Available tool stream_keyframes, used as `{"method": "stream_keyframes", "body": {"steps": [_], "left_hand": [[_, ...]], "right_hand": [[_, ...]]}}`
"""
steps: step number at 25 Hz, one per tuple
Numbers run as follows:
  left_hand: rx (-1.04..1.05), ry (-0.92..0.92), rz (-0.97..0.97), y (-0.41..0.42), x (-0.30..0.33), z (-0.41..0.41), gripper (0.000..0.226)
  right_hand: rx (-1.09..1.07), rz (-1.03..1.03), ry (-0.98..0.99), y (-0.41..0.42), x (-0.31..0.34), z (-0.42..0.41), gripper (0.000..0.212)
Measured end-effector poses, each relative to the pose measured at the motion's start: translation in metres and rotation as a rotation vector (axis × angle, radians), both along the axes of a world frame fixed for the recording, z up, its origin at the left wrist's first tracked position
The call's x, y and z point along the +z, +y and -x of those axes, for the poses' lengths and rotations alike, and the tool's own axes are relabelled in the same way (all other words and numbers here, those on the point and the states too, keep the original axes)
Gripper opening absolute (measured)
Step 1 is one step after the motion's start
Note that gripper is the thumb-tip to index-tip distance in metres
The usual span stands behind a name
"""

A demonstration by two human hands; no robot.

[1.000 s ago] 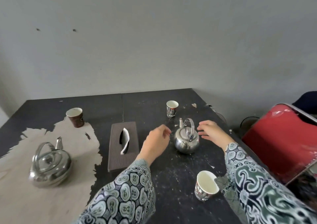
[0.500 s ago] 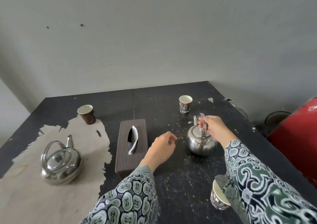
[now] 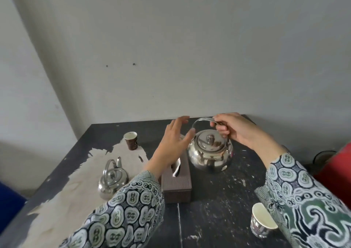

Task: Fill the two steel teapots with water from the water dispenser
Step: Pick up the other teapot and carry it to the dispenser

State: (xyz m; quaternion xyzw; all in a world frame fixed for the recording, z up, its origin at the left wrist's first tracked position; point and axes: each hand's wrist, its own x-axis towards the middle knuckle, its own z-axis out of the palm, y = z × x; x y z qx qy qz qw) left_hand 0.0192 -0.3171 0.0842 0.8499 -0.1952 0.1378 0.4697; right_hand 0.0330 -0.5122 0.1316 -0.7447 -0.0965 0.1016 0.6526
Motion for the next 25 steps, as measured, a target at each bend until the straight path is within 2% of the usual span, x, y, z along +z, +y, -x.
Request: {"method": "stream_keyframes", "body": {"steps": [2,4,8,11,14,21,25], "left_hand": [[-0.031,-0.024,-0.026,0.025,0.019,0.029,0.029],[-0.013,-0.035,0.027,0.058,0.03,0.065,0.025],[0.098,0.018,0.249,0.131,0.042,0.133,0.038],[0.214,0.157,0.337,0.197,0.045,0.181,0.044],[0.32,0.238,0.418,0.288,0.046,0.243,0.041],[0.567,0.222,0.543,0.518,0.049,0.4,0.055],[0.738,0.172,0.56,0.632,0.047,0.482,0.051]], "right_hand": [[0.127,0.034,-0.013,0.029,0.016,0.021,0.028],[0.262,0.039,0.0,0.068,0.028,0.044,0.029],[0.547,0.063,0.005,0.151,0.035,0.083,0.03],[0.746,0.07,-0.026,0.223,0.033,0.114,0.025],[0.902,0.019,-0.049,0.322,0.027,0.159,0.024],[1.188,-0.127,0.034,0.579,0.007,0.281,0.024],[1.334,-0.128,-0.007,0.721,0.0,0.338,0.023]]}}
